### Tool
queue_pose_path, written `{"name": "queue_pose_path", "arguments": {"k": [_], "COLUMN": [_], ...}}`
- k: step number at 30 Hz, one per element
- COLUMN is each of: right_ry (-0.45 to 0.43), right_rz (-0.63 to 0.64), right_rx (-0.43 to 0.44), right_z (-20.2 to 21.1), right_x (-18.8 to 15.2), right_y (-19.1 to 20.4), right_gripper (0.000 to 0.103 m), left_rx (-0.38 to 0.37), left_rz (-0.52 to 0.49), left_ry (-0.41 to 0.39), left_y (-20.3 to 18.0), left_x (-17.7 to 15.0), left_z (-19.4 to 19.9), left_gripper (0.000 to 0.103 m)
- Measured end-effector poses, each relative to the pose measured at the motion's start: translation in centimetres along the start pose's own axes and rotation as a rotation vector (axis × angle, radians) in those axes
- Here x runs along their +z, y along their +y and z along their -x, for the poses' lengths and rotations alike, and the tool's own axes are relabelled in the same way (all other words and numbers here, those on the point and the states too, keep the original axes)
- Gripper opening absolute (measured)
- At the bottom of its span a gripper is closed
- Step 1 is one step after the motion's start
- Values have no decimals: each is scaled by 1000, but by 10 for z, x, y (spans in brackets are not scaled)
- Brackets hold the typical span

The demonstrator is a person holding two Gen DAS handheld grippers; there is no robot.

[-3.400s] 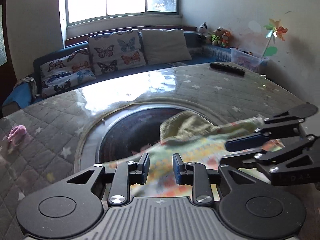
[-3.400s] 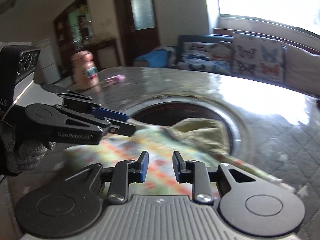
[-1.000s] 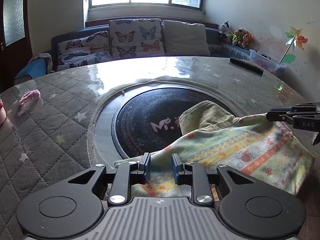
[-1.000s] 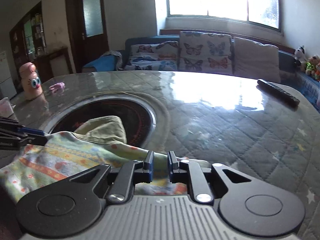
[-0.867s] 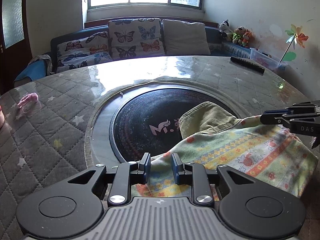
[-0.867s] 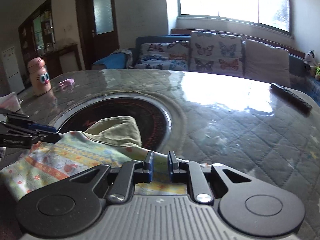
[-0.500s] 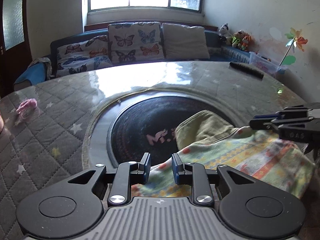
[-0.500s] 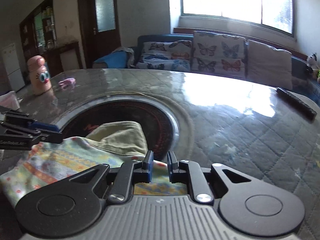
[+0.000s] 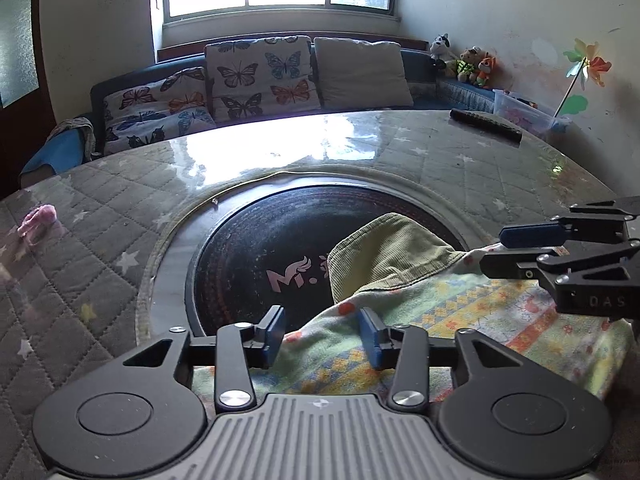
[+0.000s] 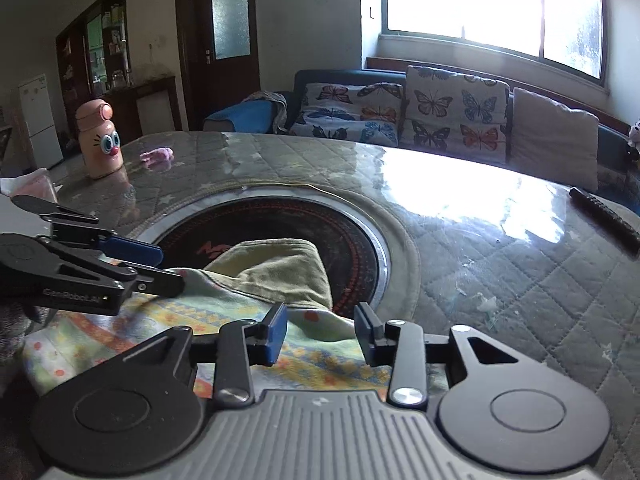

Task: Fold clothes

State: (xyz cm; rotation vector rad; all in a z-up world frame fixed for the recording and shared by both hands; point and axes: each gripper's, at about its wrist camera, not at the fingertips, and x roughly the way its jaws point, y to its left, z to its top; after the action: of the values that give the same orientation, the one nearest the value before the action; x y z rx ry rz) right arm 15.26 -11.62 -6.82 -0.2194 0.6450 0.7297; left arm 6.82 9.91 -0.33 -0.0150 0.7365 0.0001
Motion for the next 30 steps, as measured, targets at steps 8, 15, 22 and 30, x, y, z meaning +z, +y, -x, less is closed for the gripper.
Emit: {"name": "queue_pose_path", "arguments": {"k": [8, 15, 22, 30], "right_ry": [-18, -36, -32, -46], "right_rz": [33, 85, 175, 290], "right_rx": [33, 59, 57, 31], "right_z": [18, 34, 38, 41], "right_x": [-9, -16, -30, -51], "right_y": [22, 43, 71, 96], "right_gripper": [67, 80, 82, 85], "left_rx": [51, 100, 133, 163], "left_rz": [26, 65, 95, 101], "left_ry": [-48, -84, -83, -71], "left_y": [7, 24, 35, 36], "left_x": [-7, -17, -36, -70], "left_z": [24, 48, 70, 91], "left_gripper": [94, 103, 103, 103]}}
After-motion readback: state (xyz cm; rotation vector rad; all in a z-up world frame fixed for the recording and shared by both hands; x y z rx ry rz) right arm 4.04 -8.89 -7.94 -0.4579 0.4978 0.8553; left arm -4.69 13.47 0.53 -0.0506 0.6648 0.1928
